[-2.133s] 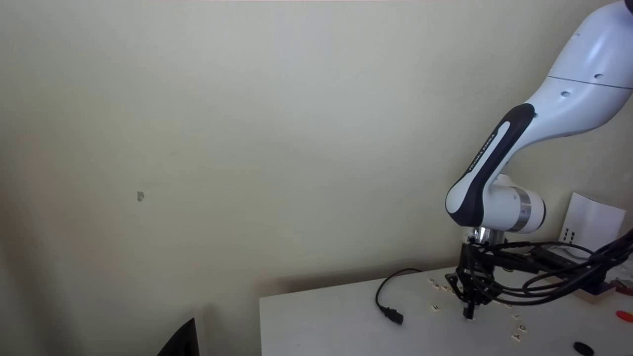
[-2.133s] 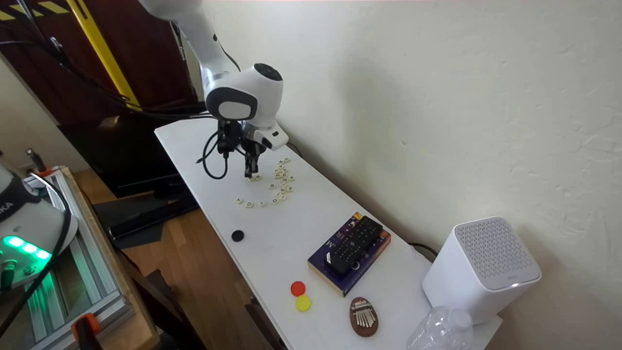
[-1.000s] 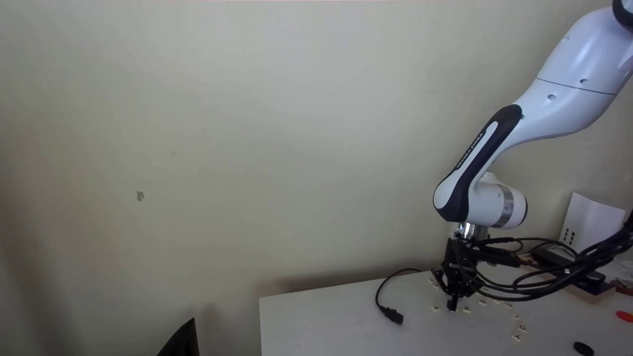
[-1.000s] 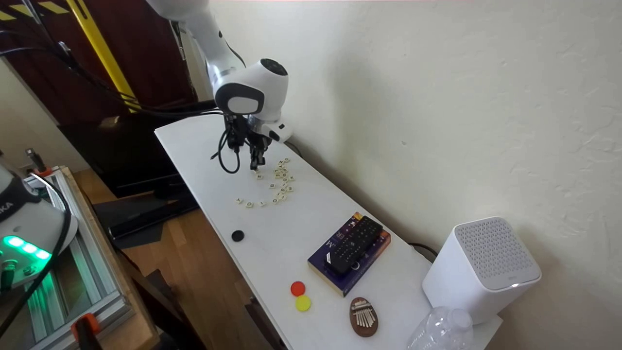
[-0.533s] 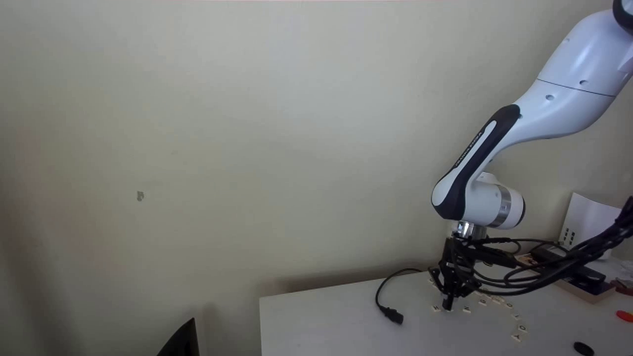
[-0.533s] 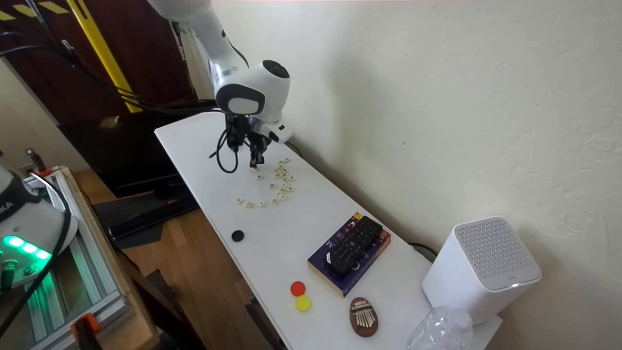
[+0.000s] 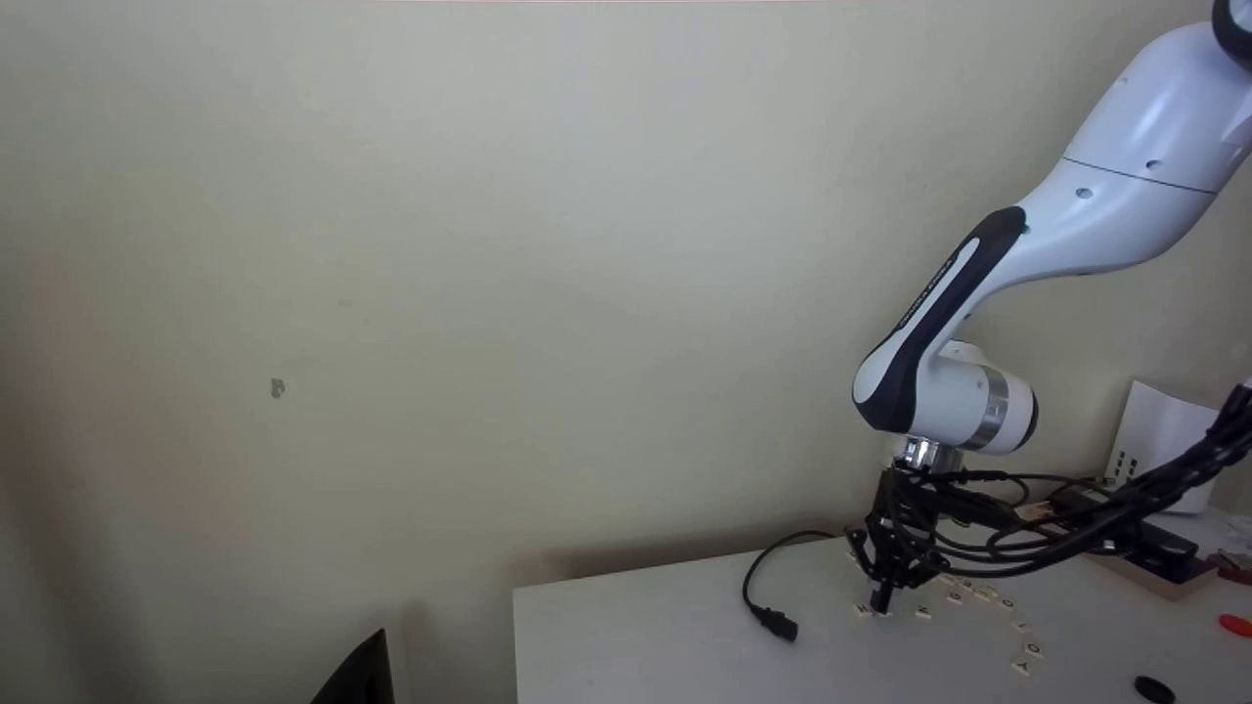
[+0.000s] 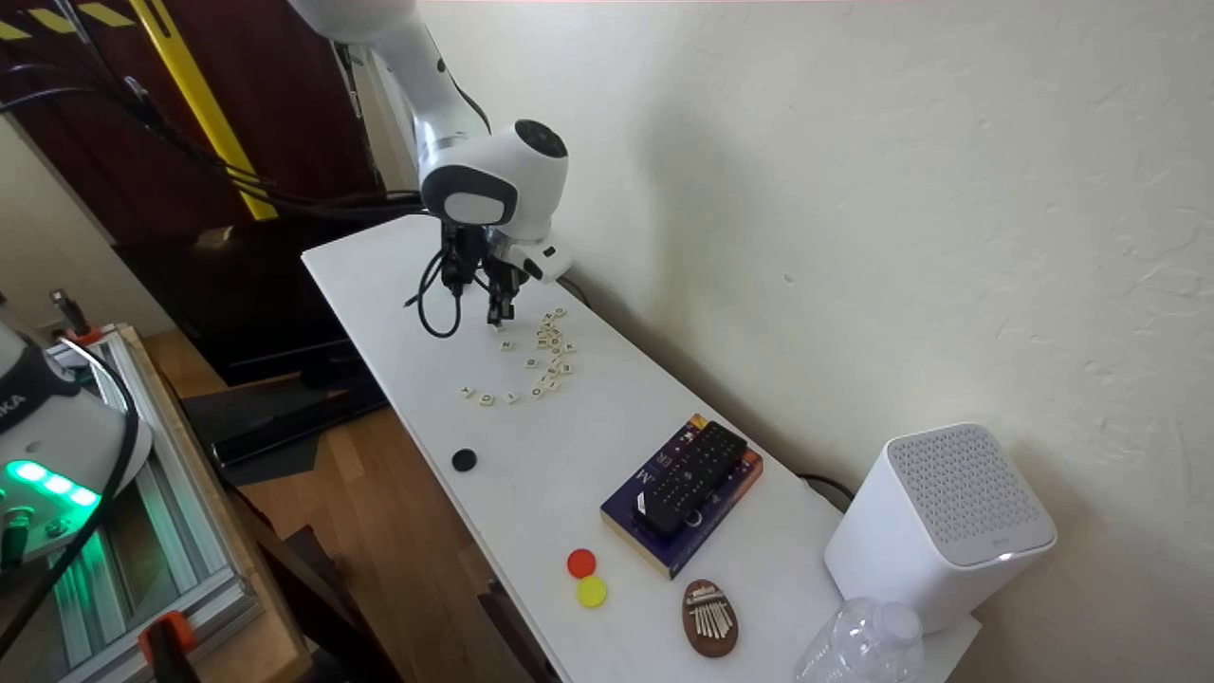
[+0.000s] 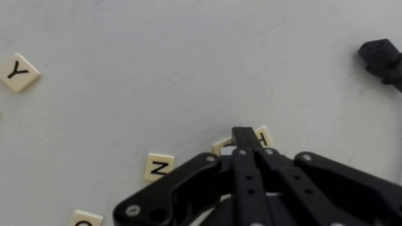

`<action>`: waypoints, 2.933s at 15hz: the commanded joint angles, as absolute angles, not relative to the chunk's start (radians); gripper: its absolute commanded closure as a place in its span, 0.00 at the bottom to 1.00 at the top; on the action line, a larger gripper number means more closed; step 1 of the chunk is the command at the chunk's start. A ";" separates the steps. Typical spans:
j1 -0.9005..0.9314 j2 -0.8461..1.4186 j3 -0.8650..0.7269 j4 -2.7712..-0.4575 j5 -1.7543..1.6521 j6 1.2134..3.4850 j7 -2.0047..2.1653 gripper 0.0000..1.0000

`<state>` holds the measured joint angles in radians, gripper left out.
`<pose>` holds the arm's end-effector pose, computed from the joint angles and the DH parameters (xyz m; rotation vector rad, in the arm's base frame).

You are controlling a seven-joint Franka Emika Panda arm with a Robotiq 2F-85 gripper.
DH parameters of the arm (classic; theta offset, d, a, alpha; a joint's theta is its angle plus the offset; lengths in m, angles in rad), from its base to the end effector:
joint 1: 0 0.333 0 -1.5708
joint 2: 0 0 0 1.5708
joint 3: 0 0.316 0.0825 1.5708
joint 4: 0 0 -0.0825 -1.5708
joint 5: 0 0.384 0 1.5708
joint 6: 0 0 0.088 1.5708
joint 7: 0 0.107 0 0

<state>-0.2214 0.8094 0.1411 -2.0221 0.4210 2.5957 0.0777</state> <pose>0.5406 -0.0440 0.0291 -2.7235 0.8094 0.3438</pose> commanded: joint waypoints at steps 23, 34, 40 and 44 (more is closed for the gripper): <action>-0.239 0.810 0.184 -2.046 0.509 2.677 0.043 1.00; -0.252 0.760 0.191 -2.129 0.510 2.729 0.045 1.00; -0.315 0.751 0.262 -2.174 0.548 2.863 0.006 1.00; -0.357 0.743 0.302 -2.201 0.540 2.900 0.003 1.00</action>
<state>-0.3154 0.7762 0.2637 -2.1513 0.5112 2.8731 0.0354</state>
